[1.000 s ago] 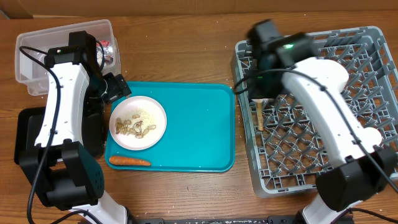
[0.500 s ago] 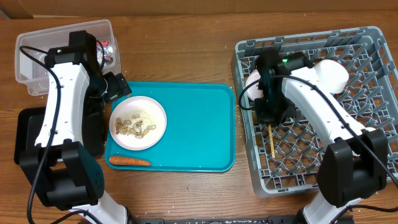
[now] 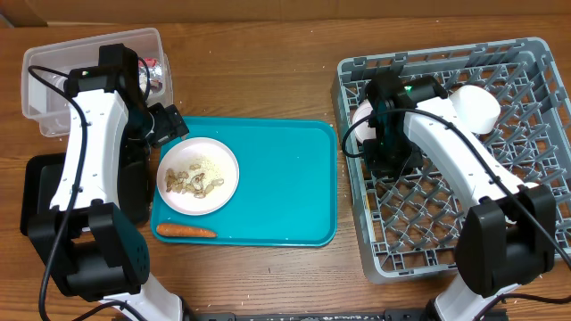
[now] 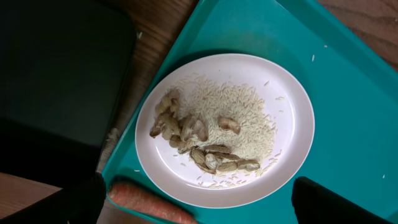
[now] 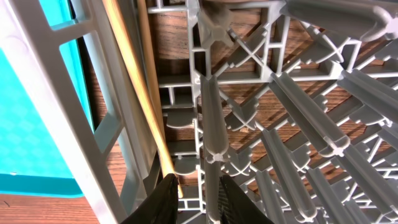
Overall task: Sort waste into correct bins and load items into the dishwasher
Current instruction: 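Carry the second chopstick into the dish rack and release it, then reach the left gripper to the white plate rim and grasp it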
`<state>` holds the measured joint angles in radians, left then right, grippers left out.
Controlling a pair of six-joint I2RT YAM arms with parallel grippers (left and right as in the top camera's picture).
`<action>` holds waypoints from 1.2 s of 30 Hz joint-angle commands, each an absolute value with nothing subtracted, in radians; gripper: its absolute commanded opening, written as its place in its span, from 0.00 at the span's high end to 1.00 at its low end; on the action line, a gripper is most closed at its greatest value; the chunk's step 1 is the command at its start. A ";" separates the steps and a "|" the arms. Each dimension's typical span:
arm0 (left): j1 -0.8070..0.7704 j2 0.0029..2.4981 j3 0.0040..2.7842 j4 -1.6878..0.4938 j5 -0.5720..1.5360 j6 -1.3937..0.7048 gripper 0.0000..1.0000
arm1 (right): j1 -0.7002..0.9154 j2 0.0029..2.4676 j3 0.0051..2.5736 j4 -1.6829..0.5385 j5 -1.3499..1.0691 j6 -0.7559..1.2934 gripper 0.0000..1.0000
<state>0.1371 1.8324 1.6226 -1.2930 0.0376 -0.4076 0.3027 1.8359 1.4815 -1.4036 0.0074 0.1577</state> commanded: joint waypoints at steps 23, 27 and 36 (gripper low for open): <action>-0.326 1.862 1.637 -1.112 -0.018 -0.346 0.00 | -0.224 1.603 1.600 -1.245 -0.139 0.126 0.44; -0.370 1.922 1.637 -1.115 -0.019 -0.417 0.01 | -0.237 1.603 1.600 -1.238 -0.152 0.126 0.44; -0.366 2.050 1.637 -1.137 -0.019 -0.600 0.03 | -0.231 1.603 1.600 -1.243 -0.200 0.126 0.44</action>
<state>-0.3725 2.0098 1.6238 -1.1297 -0.0010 -0.4938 -0.2348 1.6039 1.5913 -1.2461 -0.1665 0.1341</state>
